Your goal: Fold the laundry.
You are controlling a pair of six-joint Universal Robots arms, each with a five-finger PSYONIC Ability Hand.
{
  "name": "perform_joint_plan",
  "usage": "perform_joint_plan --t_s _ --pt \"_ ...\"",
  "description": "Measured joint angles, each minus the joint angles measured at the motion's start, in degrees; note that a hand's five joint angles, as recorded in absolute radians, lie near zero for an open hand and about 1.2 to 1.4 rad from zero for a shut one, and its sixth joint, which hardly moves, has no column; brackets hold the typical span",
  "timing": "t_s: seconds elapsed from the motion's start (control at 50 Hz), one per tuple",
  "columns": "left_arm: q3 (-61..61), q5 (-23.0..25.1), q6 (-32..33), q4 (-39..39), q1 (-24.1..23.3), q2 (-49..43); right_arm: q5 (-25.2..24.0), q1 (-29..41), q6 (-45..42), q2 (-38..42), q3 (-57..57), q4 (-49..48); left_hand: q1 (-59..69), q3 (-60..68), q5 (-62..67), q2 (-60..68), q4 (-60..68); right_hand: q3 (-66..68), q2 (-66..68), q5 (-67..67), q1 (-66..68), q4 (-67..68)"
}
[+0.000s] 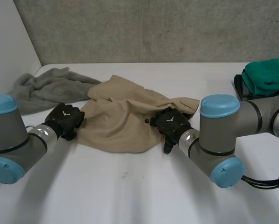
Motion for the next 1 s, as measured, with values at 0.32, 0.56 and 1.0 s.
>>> perform_joint_plan --t_s 0.32,0.56,1.0 --pt "0.9 -3.5 -1.7 -0.3 -1.3 0.8 1.8 -0.1 0.2 2.6 -2.1 -10.0 13.9 17.2 16.3 17.3 17.5 5.3 4.7 4.3 6.2 5.1" --pt "0.5 -5.4 -8.3 -0.2 -4.6 8.8 1.2 0.0 0.4 2.0 -3.4 -6.3 13.9 17.2 16.3 17.3 17.5 0.8 0.5 -1.7 1.9 -0.1" --pt "0.4 -8.8 -16.9 -0.8 -4.8 12.4 1.0 0.1 0.4 11.0 -13.5 -6.2 13.9 17.2 16.3 17.3 17.7 36.0 36.4 34.1 30.1 35.3"
